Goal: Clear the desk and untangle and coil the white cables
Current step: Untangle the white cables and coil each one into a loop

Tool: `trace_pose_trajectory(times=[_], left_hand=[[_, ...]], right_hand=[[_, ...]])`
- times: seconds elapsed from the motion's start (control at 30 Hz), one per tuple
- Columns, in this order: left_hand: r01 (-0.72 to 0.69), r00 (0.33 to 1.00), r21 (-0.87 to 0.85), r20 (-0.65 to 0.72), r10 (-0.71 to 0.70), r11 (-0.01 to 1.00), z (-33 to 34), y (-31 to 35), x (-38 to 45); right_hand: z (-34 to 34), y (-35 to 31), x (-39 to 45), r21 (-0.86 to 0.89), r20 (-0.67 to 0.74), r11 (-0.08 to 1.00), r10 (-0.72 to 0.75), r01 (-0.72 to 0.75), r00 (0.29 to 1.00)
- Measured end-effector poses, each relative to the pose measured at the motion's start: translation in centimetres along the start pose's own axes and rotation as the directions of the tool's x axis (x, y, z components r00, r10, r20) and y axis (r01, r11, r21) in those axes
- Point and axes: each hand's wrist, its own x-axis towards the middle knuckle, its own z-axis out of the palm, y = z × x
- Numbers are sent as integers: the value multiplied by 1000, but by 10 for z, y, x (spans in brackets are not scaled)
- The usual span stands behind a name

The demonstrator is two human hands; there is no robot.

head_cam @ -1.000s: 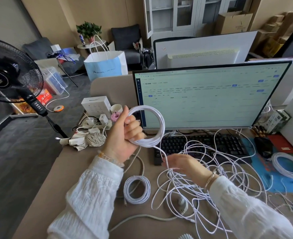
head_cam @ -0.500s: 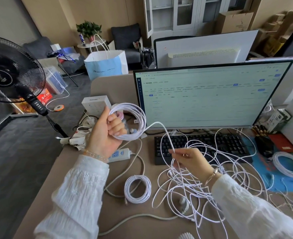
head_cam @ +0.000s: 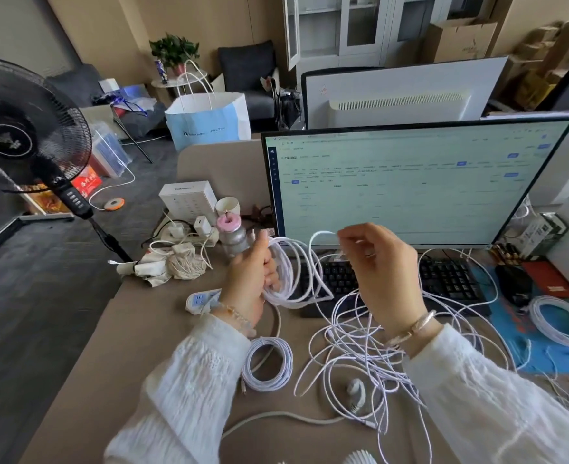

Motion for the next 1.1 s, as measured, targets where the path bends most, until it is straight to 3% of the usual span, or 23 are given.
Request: trace_pose_trajectory(times=[0.17,0.27,0.37,0.47,0.57,0.67,0.73,0.8,0.87,0.97,1.1], left_hand=[[-111,985,73,-127,119,991,5,-6,1],[-125,991,-30,-49,124,992,15,-13,-8],[-62,995,-138,71,72,988,22,-17,-13],[16,992,-195,123,8,981,23,-19,-14],[-11,999,-192,-43,3,981,28,-19,-14],[-49,978,-215,-210,3,975,30,-10,-15],[-50,964,-242,-265,-17,969,26,-4,-13],[-49,964,-249,-267,-20,967,21,0,-9],[-10,978,-298,-201,-52,955,14,0,-4],[90,994,-346,89,-63,934,7,-2,-5],[322,872,-315,465,-150,893,7,7,-19]], right_hand=[[0,-19,-9,118,101,987,-122,110,987],[15,-27,-15,251,245,964,22,-85,969],[28,-25,-13,414,313,832,252,-370,916],[38,-18,-14,424,305,787,342,-449,889],[41,-18,-20,278,292,864,341,-420,894],[38,-21,-22,201,445,897,274,-393,853],[32,-23,-22,248,545,867,244,-432,802],[25,-22,-22,287,568,865,192,-411,800],[20,-19,-19,298,516,897,137,-327,845],[14,-6,-5,349,375,880,184,-323,908],[11,11,10,342,331,848,295,-406,896]])
